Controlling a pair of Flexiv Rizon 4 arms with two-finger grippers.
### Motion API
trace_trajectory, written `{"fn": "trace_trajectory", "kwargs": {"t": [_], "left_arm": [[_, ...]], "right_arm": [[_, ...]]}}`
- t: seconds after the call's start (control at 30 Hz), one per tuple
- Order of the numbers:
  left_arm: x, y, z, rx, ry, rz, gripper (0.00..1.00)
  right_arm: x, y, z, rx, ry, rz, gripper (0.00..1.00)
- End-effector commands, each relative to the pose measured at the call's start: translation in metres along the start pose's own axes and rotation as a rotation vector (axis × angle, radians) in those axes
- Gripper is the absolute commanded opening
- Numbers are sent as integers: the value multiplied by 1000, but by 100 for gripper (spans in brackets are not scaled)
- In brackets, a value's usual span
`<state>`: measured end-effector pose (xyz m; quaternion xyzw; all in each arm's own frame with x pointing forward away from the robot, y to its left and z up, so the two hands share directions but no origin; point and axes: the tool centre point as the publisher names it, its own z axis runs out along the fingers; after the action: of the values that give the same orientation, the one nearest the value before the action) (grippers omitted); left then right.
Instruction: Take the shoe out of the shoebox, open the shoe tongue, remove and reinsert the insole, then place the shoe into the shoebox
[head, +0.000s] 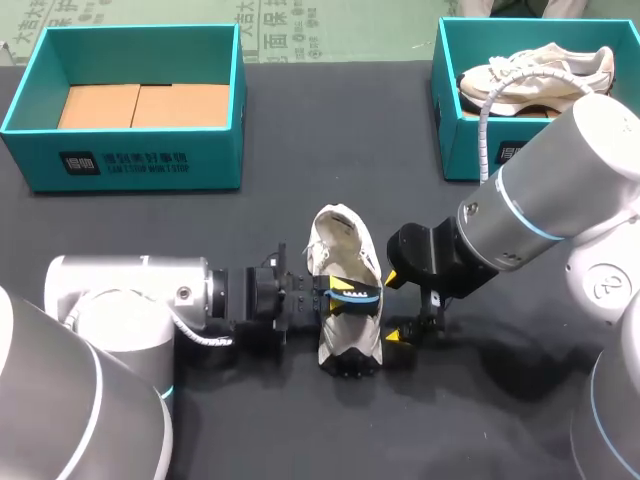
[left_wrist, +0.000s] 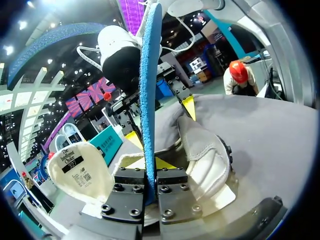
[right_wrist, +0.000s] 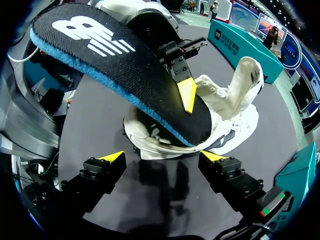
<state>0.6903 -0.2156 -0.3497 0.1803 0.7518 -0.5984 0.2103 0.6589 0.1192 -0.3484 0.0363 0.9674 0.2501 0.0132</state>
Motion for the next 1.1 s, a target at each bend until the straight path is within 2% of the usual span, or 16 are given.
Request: {"fn": "trace_trajectory", "kwargs": {"t": [0.03, 0.37, 0.4, 0.57, 0.7, 0.8, 0.93, 1.1], "left_arm": [[2, 8, 8, -32, 21, -5, 0], [6, 1, 3, -9, 5, -14, 0], [6, 0, 3, -7, 4, -13, 10], [5, -6, 2, 6, -2, -9, 9], [4, -10, 2, 17, -6, -2, 21], [3, -14, 2, 26, -9, 2, 22], [2, -19, 2, 34, -15, 12, 27], [1, -28, 2, 41, -17, 25, 28]], "right_arm": [[2, -1, 1, -1, -3, 0, 100], [2, -1, 1, -1, -3, 0, 100], [2, -1, 1, -1, -3, 0, 100], [2, -1, 1, -1, -3, 0, 100], [2, -1, 1, -1, -3, 0, 100], [2, -1, 1, -1, -3, 0, 100], [2, -1, 1, -1, -3, 0, 100], [2, -1, 1, -1, -3, 0, 100]]}}
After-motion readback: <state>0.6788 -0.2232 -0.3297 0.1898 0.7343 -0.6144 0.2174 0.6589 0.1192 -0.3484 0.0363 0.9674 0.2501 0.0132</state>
